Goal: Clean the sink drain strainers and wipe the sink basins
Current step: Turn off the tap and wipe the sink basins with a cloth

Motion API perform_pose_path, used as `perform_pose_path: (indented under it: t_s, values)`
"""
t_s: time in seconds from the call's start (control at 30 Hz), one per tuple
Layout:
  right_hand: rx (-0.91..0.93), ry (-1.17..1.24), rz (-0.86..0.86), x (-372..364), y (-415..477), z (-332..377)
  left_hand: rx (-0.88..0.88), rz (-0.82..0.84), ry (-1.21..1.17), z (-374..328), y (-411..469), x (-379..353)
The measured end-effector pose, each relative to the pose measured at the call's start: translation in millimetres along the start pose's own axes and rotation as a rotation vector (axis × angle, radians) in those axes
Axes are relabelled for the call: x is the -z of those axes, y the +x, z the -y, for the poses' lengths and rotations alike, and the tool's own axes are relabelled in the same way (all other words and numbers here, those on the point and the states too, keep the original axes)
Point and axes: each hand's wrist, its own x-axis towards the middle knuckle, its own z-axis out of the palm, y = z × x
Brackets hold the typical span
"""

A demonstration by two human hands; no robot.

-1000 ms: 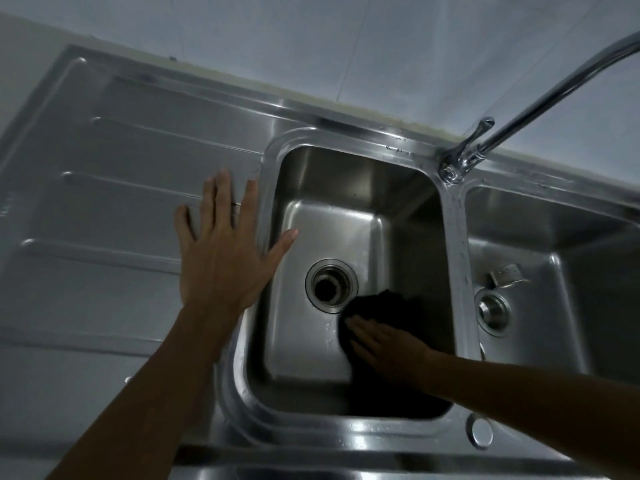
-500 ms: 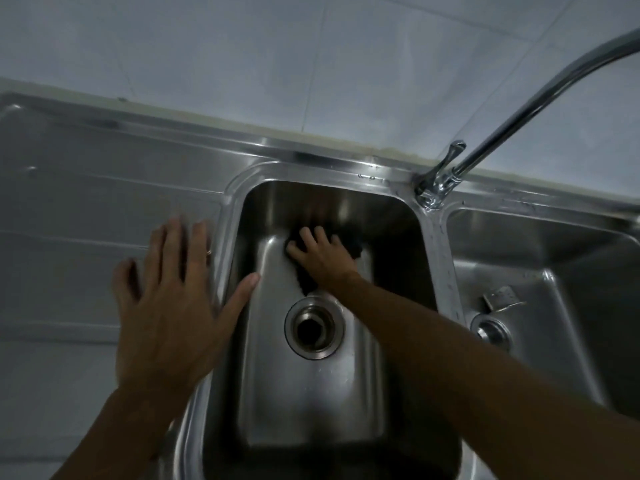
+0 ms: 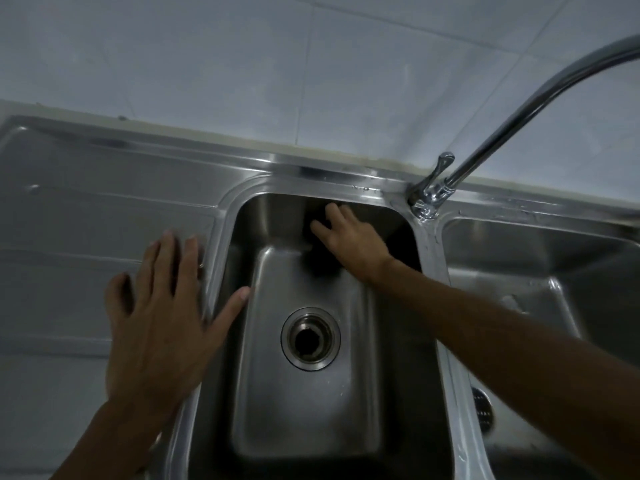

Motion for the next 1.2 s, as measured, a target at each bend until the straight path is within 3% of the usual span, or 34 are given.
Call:
perform_pose_path:
  t_s: [0.23, 0.37, 0.5, 0.7, 0.8, 0.97, 1.0, 1.2]
  values:
    - [-0.024, 0.011, 0.148, -74, 29, 65, -0.027, -0.013, -0.046, 2, 1, -1]
    - [-0.259, -0.228, 0.377, -83, -28, 37, -0.027, -0.019, -0.067, 2, 1, -1]
    - [-0.066, -0.559, 0.542, -76, -83, 46, -0.032, -0.027, -0.07, 3, 1, 0]
    - [0.114, -0.751, 0.796, -51, -160, 111, -0.063, -0.061, -0.07, 5, -2, -1]
    - [0.209, -0.555, 0.785, -44, -198, 108, -0.064, -0.066, -0.08, 5, -2, -1]
    - [0.165, 0.169, 1.247, -21, -202, 93, -0.073, -0.058, -0.081, 6, -1, -1]
    - [0.158, 0.308, 1.274, -17, -200, 98, -0.074, -0.059, -0.086, 5, -1, -1]
    - [0.196, 0.581, 0.886, 28, -179, 157, -0.057, -0.081, -0.075, 3, -2, 0]
